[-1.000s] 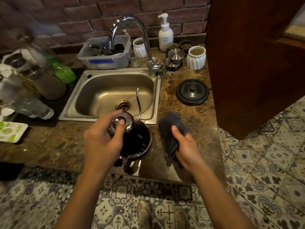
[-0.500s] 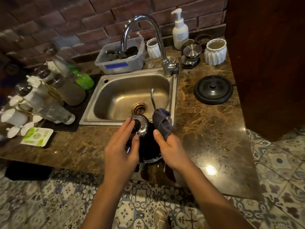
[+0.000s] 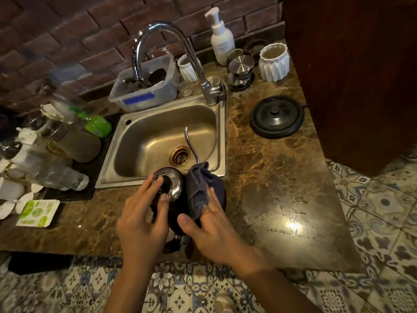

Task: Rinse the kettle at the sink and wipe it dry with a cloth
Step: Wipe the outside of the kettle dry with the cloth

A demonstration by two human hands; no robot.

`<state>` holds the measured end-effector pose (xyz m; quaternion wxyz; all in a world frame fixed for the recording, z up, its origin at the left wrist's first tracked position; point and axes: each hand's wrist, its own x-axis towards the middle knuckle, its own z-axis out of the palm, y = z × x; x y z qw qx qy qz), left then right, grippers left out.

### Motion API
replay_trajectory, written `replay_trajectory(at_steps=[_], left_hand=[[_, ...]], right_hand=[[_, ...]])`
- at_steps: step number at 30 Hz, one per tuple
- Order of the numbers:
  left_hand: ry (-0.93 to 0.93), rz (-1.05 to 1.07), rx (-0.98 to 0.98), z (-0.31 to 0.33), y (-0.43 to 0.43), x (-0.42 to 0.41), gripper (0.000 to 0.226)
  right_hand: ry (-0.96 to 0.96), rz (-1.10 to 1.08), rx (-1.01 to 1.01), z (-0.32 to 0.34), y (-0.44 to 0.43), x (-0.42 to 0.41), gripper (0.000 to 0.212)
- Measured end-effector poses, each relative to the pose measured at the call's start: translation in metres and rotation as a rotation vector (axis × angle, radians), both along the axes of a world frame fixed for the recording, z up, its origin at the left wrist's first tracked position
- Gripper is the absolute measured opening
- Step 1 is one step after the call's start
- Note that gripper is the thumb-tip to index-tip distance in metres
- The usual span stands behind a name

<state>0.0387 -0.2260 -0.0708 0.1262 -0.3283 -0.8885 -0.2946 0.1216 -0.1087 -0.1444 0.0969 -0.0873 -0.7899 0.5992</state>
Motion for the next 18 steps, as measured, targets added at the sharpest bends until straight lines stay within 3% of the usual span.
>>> replay_trajectory(at_steps=[10,14,18], left_hand=[[-0.014,0.025,0.014,0.0,0.001,0.0,0.038],[-0.024,0.025,0.004,0.003,0.002,0.001,0.038],[-0.026,0.03,0.012,0.003,0.003,0.003,0.038]], right_hand=[[-0.143,0.028,-0.219,-0.011,0.043,-0.03,0.088],[-0.129,-0.077,-0.316,-0.025,0.036,-0.023,0.067],[-0.124,-0.183,-0.444,-0.036,0.02,-0.006,0.065]])
